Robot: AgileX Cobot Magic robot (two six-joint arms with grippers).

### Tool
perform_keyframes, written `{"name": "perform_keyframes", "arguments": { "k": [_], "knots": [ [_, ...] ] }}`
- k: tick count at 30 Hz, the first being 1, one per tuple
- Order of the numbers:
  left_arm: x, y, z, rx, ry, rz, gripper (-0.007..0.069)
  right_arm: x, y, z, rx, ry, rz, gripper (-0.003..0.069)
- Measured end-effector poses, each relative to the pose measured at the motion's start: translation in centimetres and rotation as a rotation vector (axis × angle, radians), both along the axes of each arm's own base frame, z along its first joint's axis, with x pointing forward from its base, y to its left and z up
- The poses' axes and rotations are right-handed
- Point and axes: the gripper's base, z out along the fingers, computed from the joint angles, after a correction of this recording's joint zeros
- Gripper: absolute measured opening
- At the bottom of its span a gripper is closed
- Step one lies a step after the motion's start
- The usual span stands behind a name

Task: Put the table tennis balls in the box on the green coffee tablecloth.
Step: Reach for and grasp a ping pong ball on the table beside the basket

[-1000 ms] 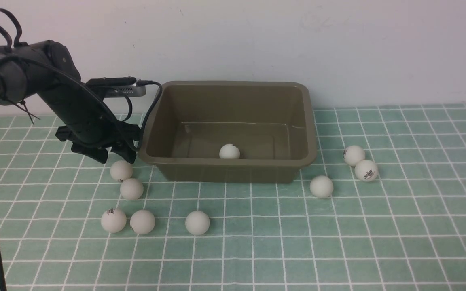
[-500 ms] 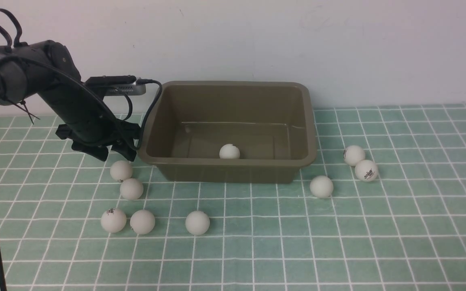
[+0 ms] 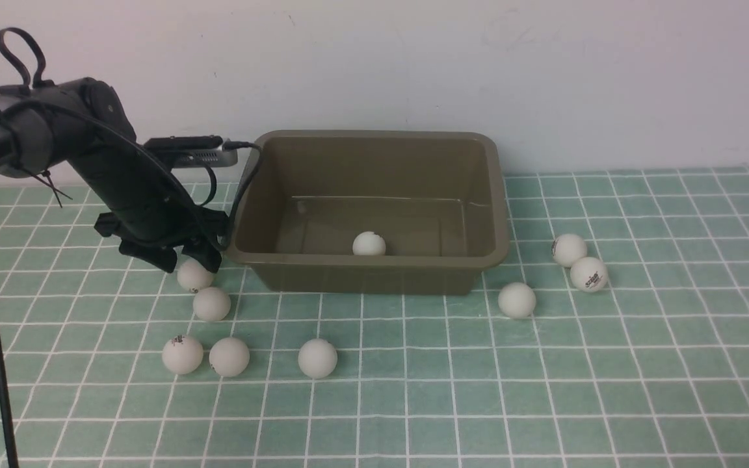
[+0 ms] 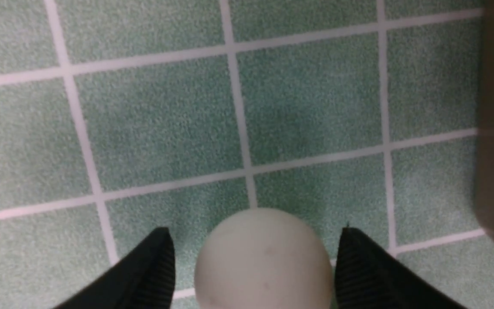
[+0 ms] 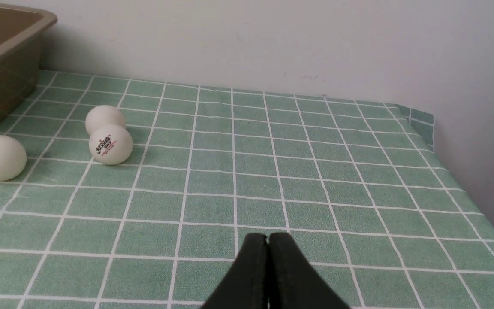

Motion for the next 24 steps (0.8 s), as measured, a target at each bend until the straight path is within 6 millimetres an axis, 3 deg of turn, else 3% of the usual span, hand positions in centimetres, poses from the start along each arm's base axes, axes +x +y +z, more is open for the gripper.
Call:
{"name": "perform_keyframes", "arguments": {
  "k": [4,9,15,24],
  "knots": [
    [0.0,0.0,-0.2,0.000,0.007,0.000,0.0433,0.0,0.0,0.0,0.000,0.000,0.000,-0.0018],
    [0.0,0.0,-0.2,0.000,0.008,-0.001,0.0356,0.0,0.0,0.0,0.000,0.000,0.000,-0.0018],
    [0.0,0.1,0.1,0.011,0.014,-0.011,0.0352,0.0,0.0,0.0,0.000,0.000,0.000,-0.0018],
    [0.4,1.0,3.0,0.130,0.062,-0.088,0.0352,0.0,0.0,0.0,0.000,0.000,0.000,-0.0018]
  ]
}}
